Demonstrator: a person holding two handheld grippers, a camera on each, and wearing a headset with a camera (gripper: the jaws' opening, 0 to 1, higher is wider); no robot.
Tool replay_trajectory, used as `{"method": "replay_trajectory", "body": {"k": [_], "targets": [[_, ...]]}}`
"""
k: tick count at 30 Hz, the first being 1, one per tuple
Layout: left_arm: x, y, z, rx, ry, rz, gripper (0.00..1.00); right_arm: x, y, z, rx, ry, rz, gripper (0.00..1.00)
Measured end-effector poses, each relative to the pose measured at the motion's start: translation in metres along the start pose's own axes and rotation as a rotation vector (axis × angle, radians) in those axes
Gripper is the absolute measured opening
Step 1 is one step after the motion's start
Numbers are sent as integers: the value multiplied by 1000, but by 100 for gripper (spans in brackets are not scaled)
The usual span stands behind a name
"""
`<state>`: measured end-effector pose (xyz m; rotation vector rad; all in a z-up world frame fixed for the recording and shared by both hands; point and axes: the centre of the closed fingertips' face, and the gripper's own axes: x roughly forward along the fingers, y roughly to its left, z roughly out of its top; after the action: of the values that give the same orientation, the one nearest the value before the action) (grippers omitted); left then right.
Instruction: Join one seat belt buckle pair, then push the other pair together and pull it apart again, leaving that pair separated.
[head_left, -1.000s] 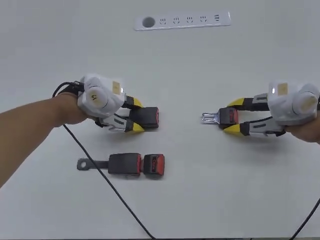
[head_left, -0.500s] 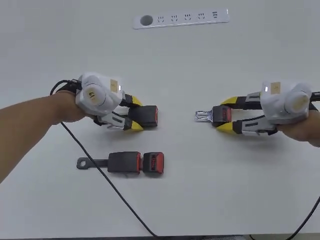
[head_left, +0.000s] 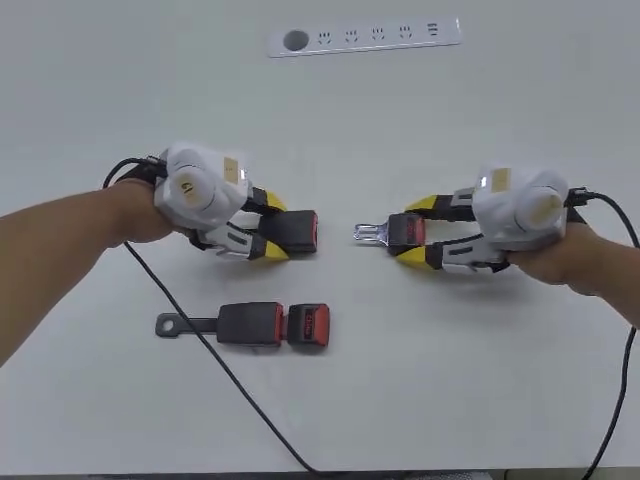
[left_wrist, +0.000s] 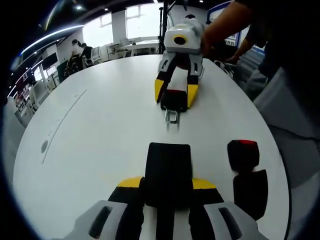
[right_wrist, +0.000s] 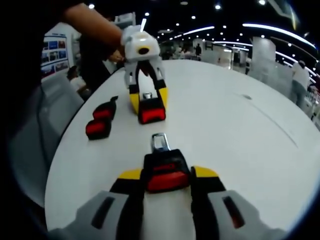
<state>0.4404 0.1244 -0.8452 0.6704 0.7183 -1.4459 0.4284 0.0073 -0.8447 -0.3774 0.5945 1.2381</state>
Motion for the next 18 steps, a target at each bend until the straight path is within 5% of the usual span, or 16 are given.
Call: {"method": "replay_trajectory", "body": {"k": [18], "targets": [[0,-2,-2,-6,4,2,35,30,7,22,-18,0,-7,36]]}}
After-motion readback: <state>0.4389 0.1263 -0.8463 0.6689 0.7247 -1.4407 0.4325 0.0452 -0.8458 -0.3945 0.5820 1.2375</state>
